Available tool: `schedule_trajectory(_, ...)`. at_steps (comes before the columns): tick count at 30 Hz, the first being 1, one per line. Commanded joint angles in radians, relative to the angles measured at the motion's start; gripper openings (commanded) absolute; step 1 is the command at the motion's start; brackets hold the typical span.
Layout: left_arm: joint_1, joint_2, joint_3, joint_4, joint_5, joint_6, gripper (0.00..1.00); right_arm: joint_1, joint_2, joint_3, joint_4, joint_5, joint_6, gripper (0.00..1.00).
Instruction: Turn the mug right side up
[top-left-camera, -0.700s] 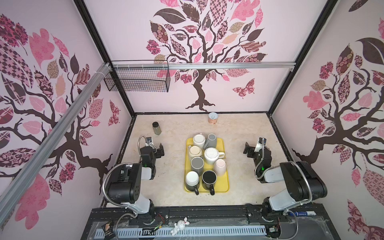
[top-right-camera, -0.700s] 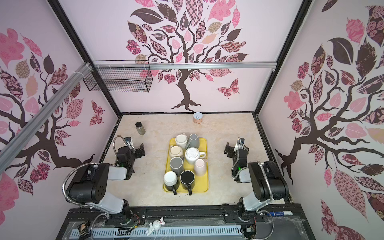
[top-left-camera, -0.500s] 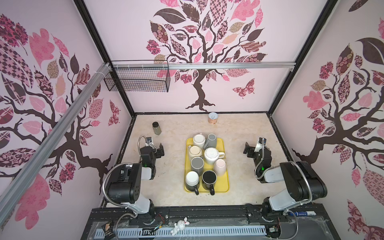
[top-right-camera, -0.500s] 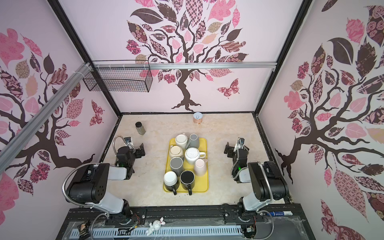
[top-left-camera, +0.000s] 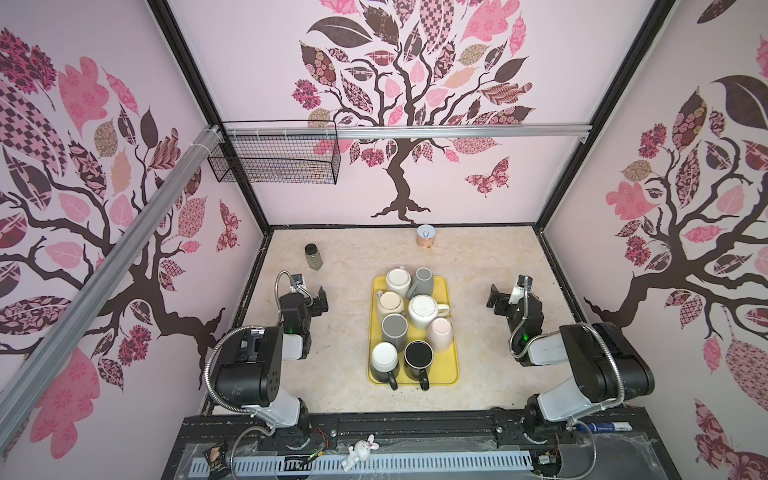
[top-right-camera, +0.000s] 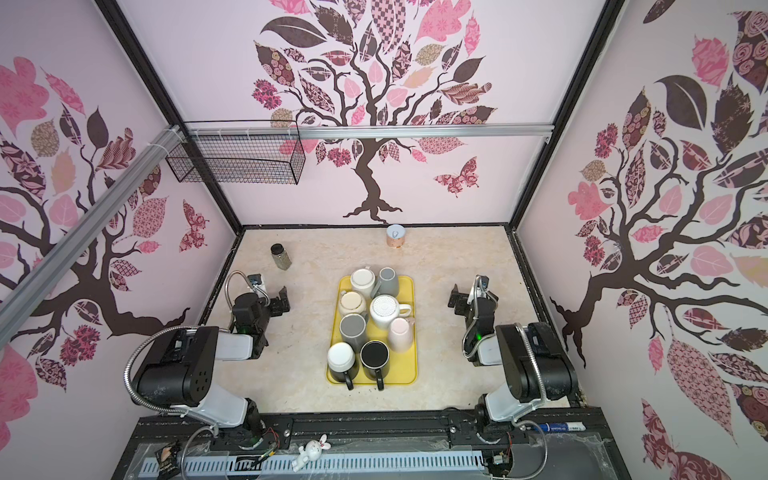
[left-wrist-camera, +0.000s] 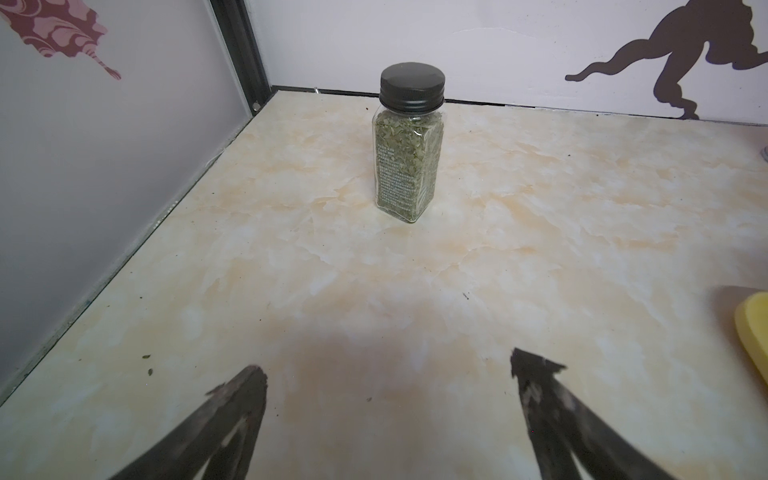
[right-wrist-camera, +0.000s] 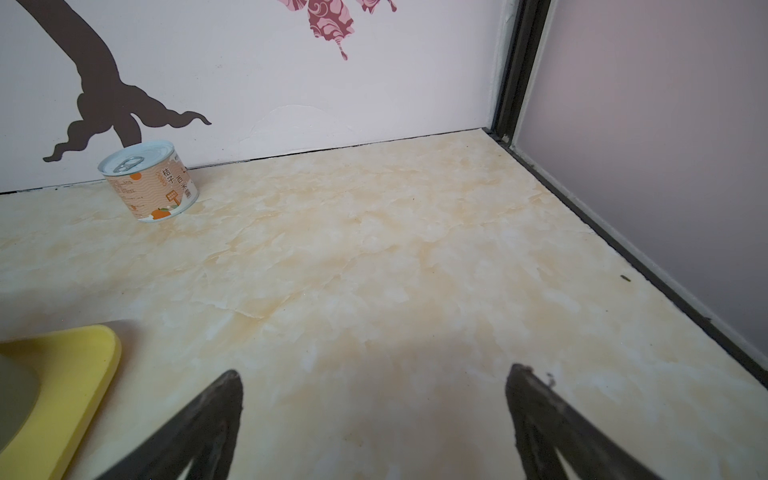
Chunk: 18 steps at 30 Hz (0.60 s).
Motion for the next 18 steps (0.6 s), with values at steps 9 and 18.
schedule_trajectory(9, -0.010, -0.009, 0.020, 0.023, -0.014, 0.011, 0.97, 0.000, 0.006, 0.020, 0.016, 0.004, -0.003, 1.00)
schedule_trajectory(18, -0.014, -0.015, 0.012, 0.042, -0.023, 0.016, 0.97, 0.002, -0.064, 0.010, -0.016, 0.005, -0.007, 1.00)
